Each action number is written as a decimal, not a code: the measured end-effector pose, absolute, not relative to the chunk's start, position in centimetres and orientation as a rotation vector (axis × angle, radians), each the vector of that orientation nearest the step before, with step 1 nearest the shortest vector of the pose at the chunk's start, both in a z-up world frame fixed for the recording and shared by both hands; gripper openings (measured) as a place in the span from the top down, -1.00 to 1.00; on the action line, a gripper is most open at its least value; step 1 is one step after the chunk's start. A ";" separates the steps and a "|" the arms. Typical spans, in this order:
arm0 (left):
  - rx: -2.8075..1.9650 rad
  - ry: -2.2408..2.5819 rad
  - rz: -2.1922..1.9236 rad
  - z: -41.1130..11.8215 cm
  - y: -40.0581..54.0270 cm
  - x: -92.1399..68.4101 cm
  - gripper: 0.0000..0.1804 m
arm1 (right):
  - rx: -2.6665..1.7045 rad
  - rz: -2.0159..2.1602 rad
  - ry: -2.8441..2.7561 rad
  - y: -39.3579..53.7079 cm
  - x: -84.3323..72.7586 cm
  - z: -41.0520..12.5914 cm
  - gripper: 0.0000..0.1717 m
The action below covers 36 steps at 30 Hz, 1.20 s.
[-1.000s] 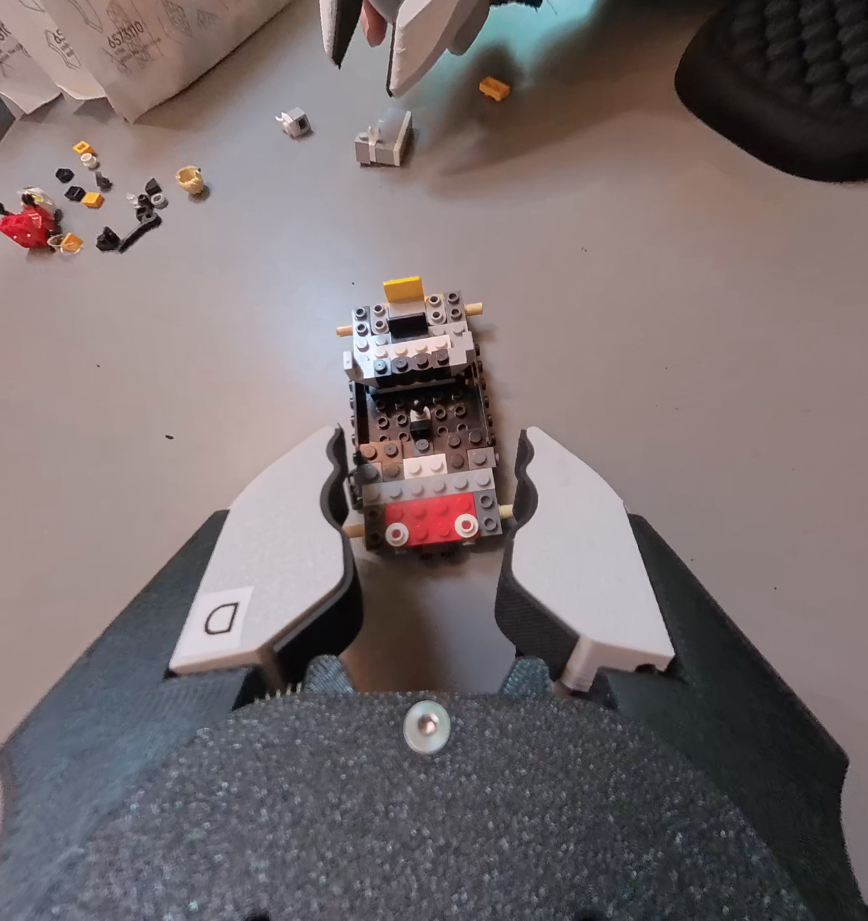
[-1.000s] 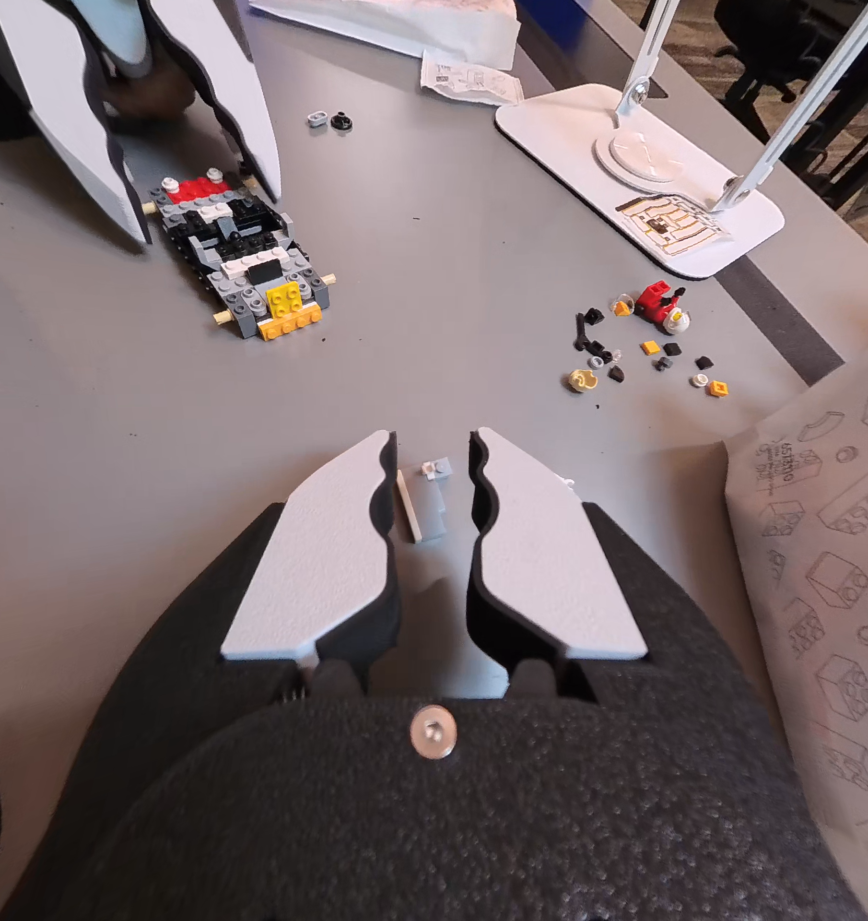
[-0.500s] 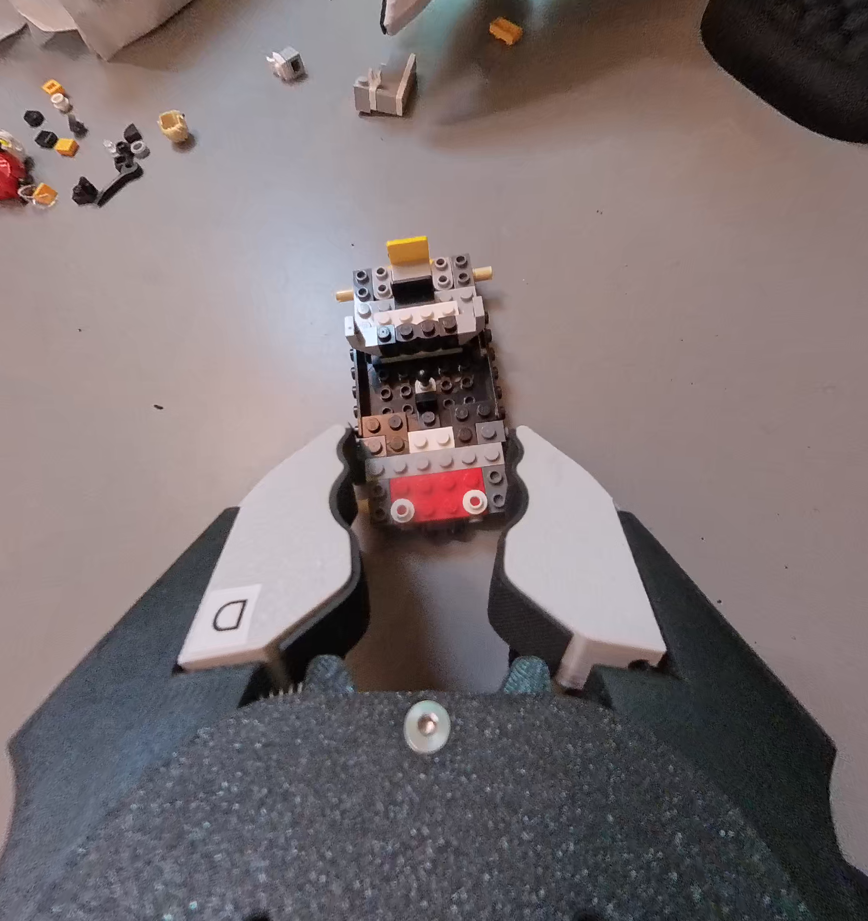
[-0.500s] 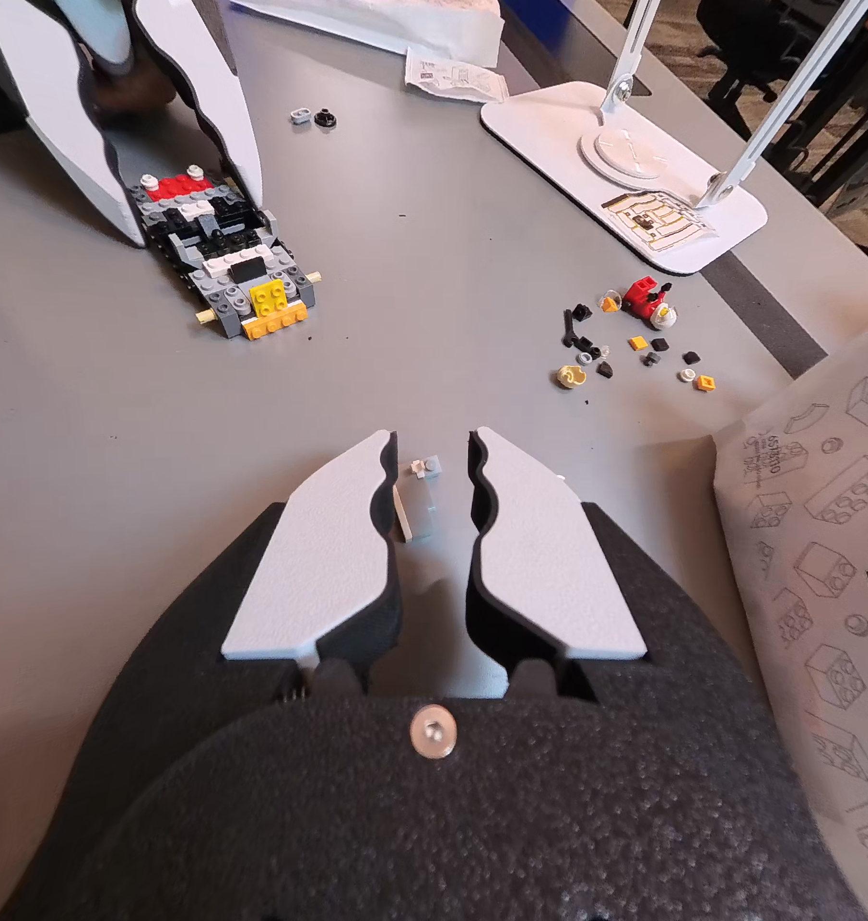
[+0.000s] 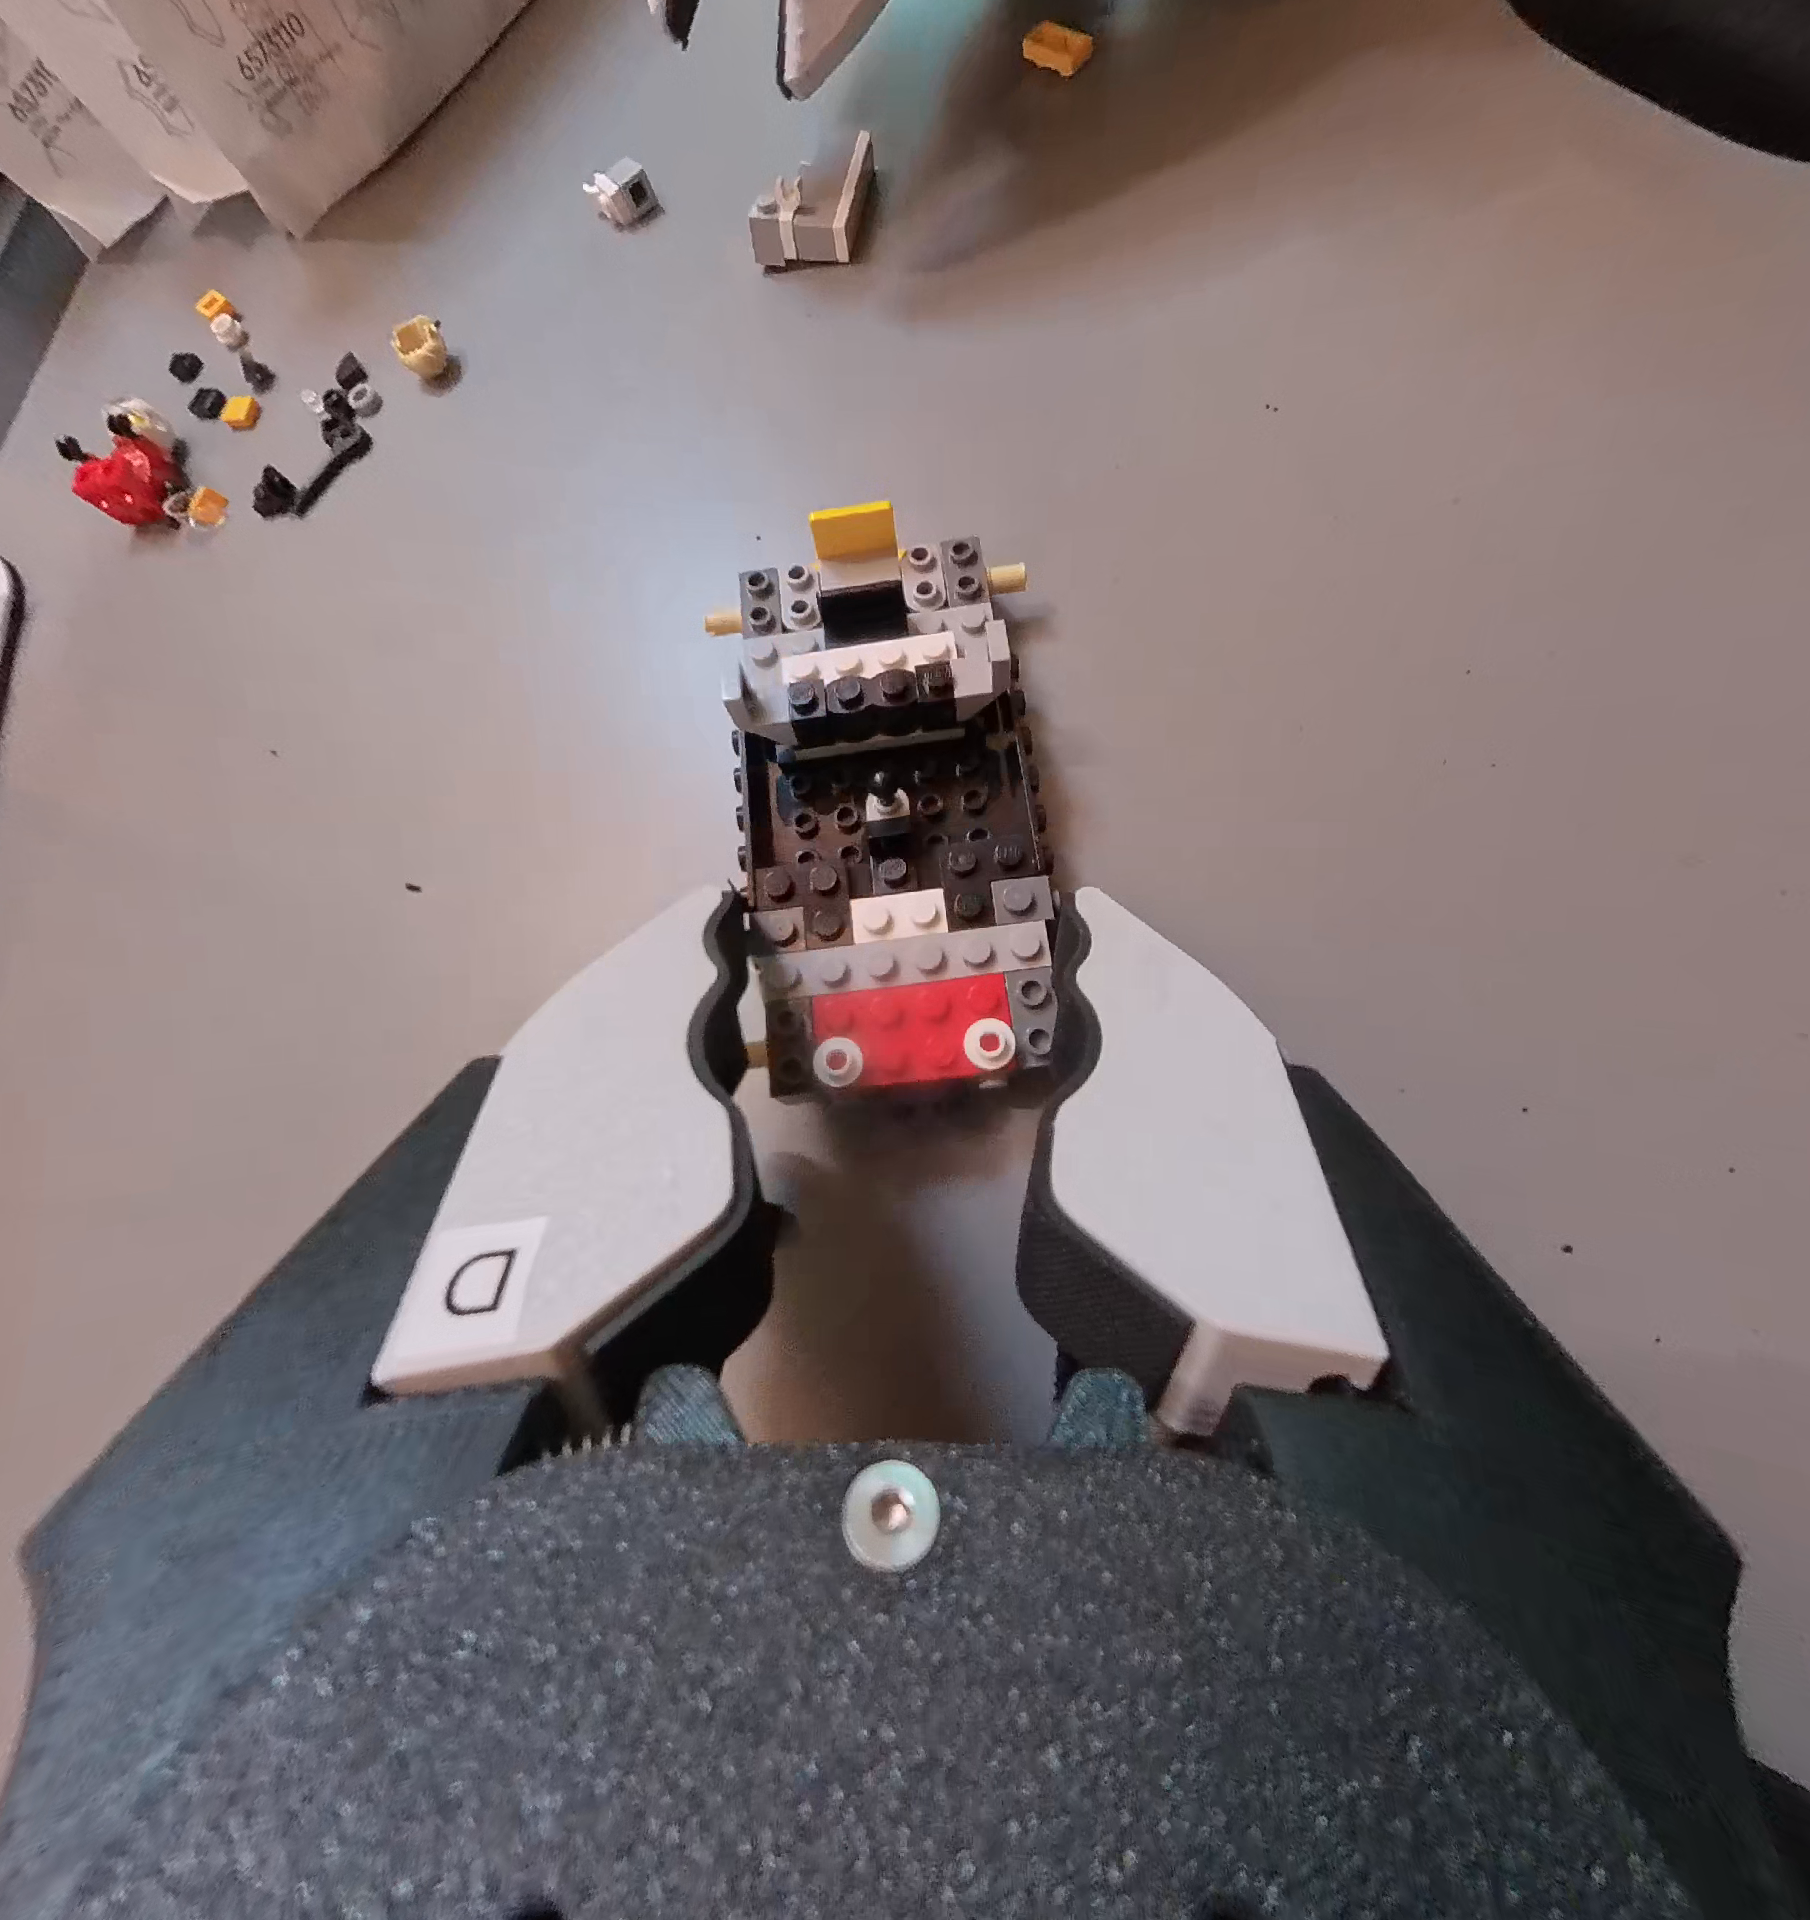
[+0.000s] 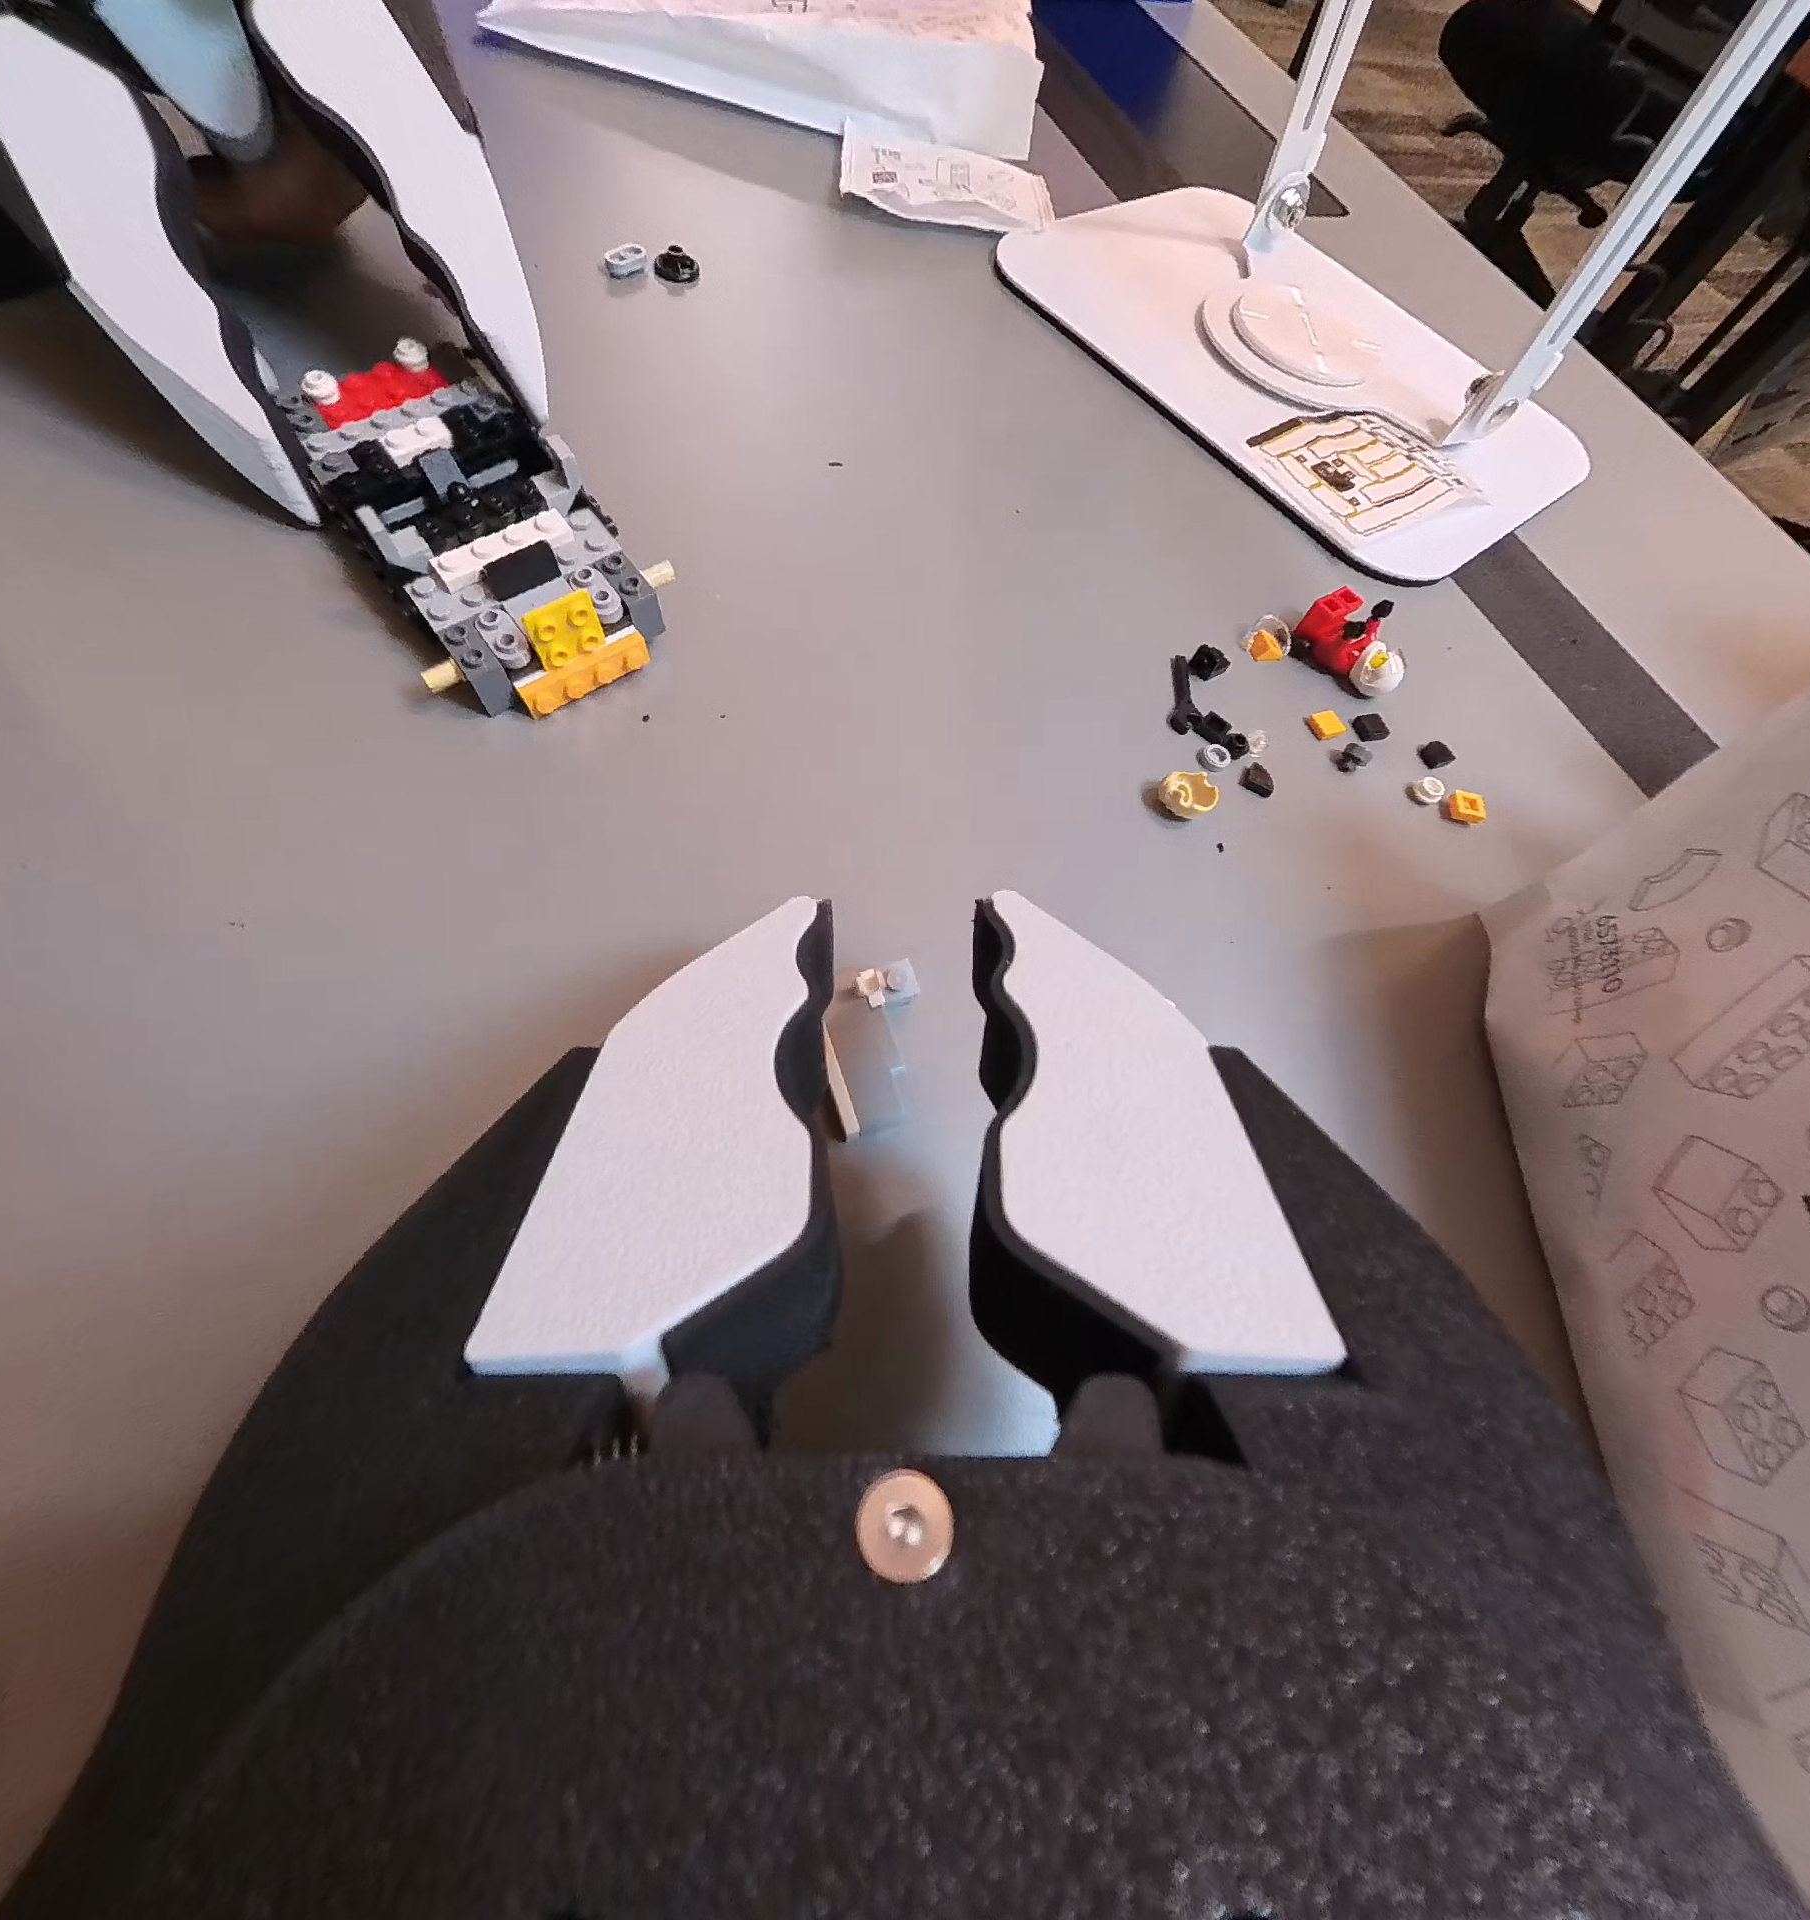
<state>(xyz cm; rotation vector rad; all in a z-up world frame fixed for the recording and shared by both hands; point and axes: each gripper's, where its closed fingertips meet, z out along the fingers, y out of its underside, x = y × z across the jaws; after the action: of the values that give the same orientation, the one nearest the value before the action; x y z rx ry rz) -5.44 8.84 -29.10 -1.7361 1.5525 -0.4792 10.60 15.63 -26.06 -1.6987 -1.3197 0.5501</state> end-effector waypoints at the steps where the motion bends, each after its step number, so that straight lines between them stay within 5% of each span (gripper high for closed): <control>1: -1.724 1.558 -0.468 -29.1 8.8 -5.4 0.38 | -1.699 0.551 -1.320 15.6 10.6 -26.1 0.71; 36: -1.711 1.565 -0.434 -28.9 8.8 -5.4 0.39 | -1.640 0.807 -1.461 10.5 3.4 -25.7 0.72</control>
<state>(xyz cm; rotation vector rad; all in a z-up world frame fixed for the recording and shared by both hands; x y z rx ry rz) -5.39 8.82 -28.94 -1.7105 1.5652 -0.4343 3.40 10.51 -25.73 -1.6399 -1.4611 0.8074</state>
